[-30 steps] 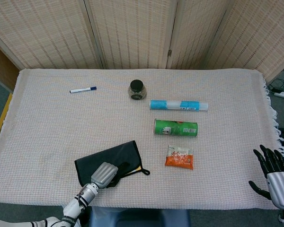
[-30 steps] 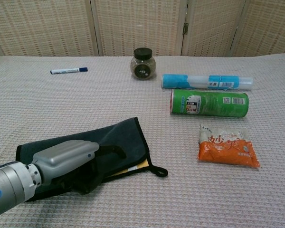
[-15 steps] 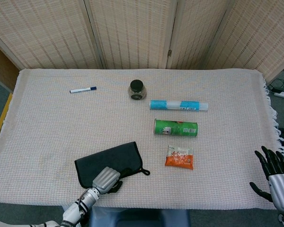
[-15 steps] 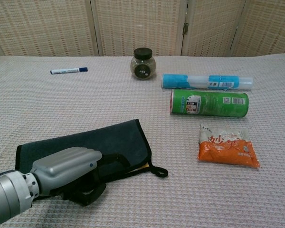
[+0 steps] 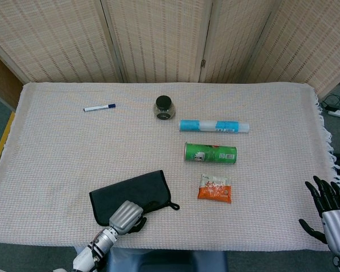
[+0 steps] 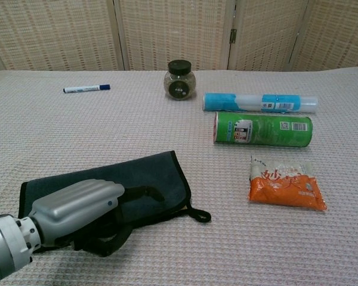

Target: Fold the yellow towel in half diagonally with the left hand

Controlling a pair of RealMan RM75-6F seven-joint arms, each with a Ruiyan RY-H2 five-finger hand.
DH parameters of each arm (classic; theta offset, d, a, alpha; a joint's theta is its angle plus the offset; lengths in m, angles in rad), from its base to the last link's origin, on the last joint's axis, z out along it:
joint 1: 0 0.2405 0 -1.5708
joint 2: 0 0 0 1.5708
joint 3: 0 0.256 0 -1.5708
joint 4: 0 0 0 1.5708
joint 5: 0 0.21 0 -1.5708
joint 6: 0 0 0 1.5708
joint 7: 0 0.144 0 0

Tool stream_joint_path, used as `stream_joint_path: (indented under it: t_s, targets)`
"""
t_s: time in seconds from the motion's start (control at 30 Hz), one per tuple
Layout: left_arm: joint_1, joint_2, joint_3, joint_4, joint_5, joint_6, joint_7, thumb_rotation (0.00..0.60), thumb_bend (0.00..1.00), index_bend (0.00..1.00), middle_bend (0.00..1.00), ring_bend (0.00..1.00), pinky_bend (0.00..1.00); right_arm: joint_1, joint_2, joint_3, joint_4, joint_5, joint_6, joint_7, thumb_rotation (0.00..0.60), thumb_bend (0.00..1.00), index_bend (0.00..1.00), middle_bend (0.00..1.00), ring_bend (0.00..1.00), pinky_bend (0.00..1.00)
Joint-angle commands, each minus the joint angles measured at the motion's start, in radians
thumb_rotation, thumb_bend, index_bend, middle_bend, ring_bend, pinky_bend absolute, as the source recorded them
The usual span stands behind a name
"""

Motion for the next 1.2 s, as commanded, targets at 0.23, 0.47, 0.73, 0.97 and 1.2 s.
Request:
stream_joint_path:
  t_s: [0.23,0.47,0.73,0.97,1.2]
  targets:
    - [0.05,0.076,-0.034,-0.012,0.076,0.164,-0.042,0.6,0.66,0.16,1.0,1.0,1.0,0.015,-0.001,0.002,-0.001,-0.006,-0.022,0.002,0.6,0.25,0.0,0.0,0.0,0.0]
    - [0.158,0.274,-0.039,-0.073,0.098,0.363,-0.071,0.6,0.5,0.08,0.57,0.59,0.58,0.059,-0.012,0.005,-0.011,0.0,-0.102,-0.019,0.6,0.25,0.0,0.0,0.0,0.0]
    - [0.346,0.422,0.017,0.0,0.168,0.639,-0.254,0.6,0.45,0.08,0.3,0.23,0.11,0.107,-0.039,0.018,-0.02,0.028,-0.186,-0.072,0.6,0.25,0.0,0.0,0.0,0.0]
    - [0.404,0.509,0.072,-0.035,0.113,0.577,-0.208,0.6,0.39,0.04,0.12,0.03,0.0,0.136,-0.059,0.031,-0.024,0.043,-0.223,-0.113,0.6,0.25,0.0,0.0,0.0,0.0]
    - [0.414,0.518,0.085,-0.086,0.122,0.526,-0.143,0.6,0.35,0.02,0.08,0.02,0.0,0.148,-0.066,0.025,-0.029,0.035,-0.231,-0.128,0.6,0.25,0.0,0.0,0.0,0.0]
